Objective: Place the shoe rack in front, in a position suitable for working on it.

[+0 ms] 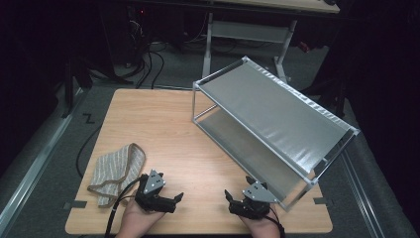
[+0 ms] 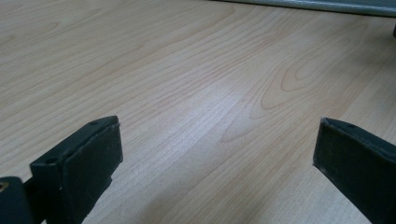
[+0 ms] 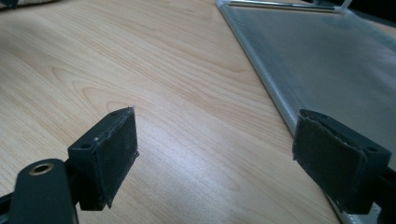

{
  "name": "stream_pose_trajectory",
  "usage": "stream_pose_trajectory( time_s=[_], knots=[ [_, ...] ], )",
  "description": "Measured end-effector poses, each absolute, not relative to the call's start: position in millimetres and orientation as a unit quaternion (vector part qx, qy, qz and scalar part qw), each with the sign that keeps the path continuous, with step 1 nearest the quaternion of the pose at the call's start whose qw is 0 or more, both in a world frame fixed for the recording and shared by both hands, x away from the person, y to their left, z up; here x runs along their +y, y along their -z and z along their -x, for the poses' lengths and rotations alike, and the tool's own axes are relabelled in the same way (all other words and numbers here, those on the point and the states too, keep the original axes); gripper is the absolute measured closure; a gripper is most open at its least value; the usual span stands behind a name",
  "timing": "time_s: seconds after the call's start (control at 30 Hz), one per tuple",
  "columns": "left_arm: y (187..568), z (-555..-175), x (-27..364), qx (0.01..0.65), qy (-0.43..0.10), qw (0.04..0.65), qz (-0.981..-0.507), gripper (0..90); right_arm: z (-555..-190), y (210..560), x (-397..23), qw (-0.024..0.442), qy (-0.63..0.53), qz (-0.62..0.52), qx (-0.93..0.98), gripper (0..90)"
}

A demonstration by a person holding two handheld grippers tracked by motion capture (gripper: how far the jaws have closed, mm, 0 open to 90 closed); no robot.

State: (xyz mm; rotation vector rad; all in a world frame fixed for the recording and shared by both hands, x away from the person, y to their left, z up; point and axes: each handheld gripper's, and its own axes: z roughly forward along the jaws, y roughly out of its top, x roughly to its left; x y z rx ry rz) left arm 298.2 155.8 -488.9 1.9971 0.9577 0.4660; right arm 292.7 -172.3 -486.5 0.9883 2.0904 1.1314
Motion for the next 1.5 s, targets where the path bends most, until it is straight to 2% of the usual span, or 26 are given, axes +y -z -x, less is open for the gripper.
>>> stream_pose_trajectory(
  time_s=[0.93, 1.5],
  knots=[
    [477, -287, 179, 0.390, -0.189, 0.437, -0.788, 3.6, -302, 481, -165, 0.267, -0.437, -0.367, 0.776, 14.5],
    [466, -292, 202, 0.414, -0.202, 0.442, -0.770, 0.0, -302, 481, -167, 0.269, -0.435, -0.373, 0.774, 14.4]
  ],
)
